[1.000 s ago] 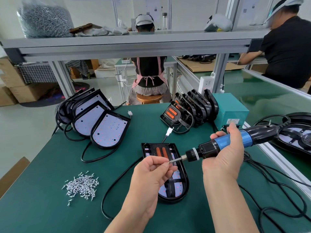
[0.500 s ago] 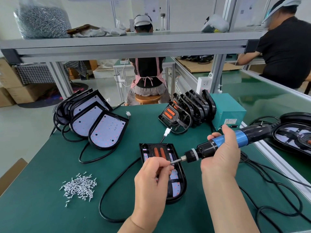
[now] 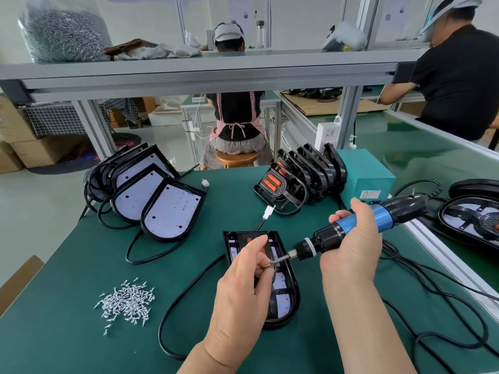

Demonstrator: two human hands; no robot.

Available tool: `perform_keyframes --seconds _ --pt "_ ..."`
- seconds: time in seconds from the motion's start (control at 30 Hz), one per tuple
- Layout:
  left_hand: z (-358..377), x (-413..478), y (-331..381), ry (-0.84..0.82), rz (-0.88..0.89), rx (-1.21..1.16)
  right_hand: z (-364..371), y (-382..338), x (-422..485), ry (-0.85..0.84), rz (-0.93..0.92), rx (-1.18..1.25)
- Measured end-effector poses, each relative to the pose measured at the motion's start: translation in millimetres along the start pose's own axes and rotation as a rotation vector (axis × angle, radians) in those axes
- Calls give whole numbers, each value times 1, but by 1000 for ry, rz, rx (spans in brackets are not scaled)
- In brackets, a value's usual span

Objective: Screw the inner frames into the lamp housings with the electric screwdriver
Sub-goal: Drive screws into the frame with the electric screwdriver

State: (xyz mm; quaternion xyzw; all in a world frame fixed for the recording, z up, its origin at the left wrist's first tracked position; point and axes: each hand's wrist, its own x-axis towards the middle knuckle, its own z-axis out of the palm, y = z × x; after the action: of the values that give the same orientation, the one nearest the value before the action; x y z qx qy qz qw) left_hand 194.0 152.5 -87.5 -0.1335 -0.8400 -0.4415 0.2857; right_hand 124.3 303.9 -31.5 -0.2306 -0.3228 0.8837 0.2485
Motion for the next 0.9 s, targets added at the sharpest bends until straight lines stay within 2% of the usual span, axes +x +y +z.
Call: perform_keyframes --seconds 0.13,0.2,0.27,0.3,0.37,0.43,0.5,0.67,0.9 --pt "0 -1 -7 -19 -98 -31 2 2 6 8 -20 17" --pt "-6 2 -11 48 -131 19 5 2 10 5 -37 31" --pt "-15 9 -21 130 -257 135 10 1 16 1 -75 31" --pt "-19 15 -26 114 -379 177 12 0 20 -9 -108 28" --pt "-25 26 -33 -30 -608 215 19 -1 26 -45 -184 26" --pt "-24 35 -37 -195 -720 228 28 -1 32 -98 -260 21" --pt "-18 42 -39 -277 -796 133 38 1 37 -158 -331 17" --pt "-7 42 -52 -259 -922 -287 60 17 47 -306 -393 -68" --pt "-3 40 -61 -200 -930 -430 68 36 58 -392 -370 -209"
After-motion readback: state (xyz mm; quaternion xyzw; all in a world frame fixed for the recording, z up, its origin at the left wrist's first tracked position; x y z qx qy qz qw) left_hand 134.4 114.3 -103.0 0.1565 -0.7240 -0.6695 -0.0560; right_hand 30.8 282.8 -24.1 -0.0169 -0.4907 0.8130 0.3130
